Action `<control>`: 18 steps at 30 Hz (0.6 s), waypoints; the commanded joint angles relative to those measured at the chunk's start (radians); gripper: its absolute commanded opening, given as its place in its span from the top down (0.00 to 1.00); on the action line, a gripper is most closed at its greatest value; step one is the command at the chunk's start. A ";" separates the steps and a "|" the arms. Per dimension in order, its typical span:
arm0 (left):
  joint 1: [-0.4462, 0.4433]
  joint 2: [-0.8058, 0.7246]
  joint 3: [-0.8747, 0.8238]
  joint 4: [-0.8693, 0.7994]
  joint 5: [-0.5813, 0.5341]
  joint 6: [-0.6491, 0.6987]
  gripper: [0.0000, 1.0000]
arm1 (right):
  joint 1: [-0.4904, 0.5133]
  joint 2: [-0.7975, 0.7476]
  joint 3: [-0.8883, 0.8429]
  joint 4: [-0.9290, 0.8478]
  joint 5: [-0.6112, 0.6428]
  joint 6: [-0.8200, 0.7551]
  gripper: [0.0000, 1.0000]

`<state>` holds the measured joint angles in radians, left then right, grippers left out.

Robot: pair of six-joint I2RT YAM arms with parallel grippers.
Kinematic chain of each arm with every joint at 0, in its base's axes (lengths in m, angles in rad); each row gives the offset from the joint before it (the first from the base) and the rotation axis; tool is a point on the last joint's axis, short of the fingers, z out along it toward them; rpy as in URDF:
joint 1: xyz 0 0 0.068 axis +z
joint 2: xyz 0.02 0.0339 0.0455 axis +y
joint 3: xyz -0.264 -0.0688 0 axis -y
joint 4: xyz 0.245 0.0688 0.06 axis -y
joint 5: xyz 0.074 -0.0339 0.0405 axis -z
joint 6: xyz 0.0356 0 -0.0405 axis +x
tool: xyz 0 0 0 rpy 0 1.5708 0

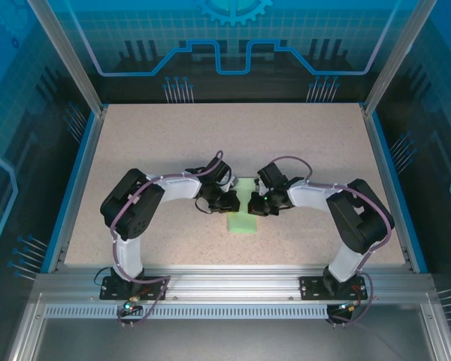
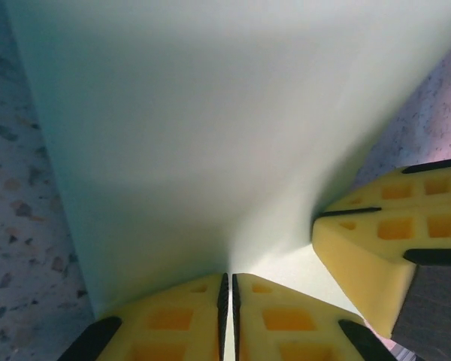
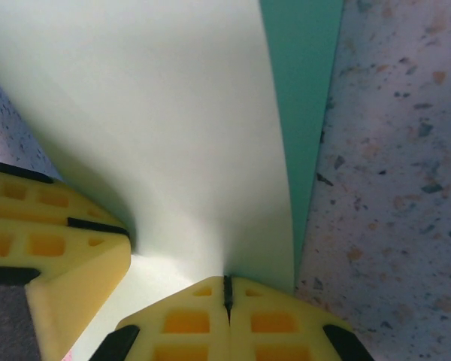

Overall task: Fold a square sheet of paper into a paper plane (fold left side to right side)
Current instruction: Hold the square sheet of paper at the center of the table.

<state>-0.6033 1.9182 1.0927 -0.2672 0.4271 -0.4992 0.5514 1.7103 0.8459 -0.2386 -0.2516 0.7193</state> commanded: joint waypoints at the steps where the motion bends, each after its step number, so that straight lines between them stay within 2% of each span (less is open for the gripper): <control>1: -0.006 0.013 -0.004 -0.035 -0.008 -0.019 0.85 | 0.018 0.040 -0.043 -0.121 0.051 -0.023 0.98; 14: -0.008 0.027 -0.031 -0.062 -0.050 -0.024 0.85 | -0.015 -0.100 -0.004 0.005 -0.035 -0.049 0.98; 18: -0.010 0.031 -0.030 -0.064 -0.056 -0.022 0.85 | -0.037 -0.100 0.022 0.062 -0.061 -0.043 0.98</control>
<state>-0.6052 1.9182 1.0893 -0.2668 0.4160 -0.5167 0.5339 1.6218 0.8360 -0.2111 -0.2760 0.6876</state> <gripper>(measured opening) 0.147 0.045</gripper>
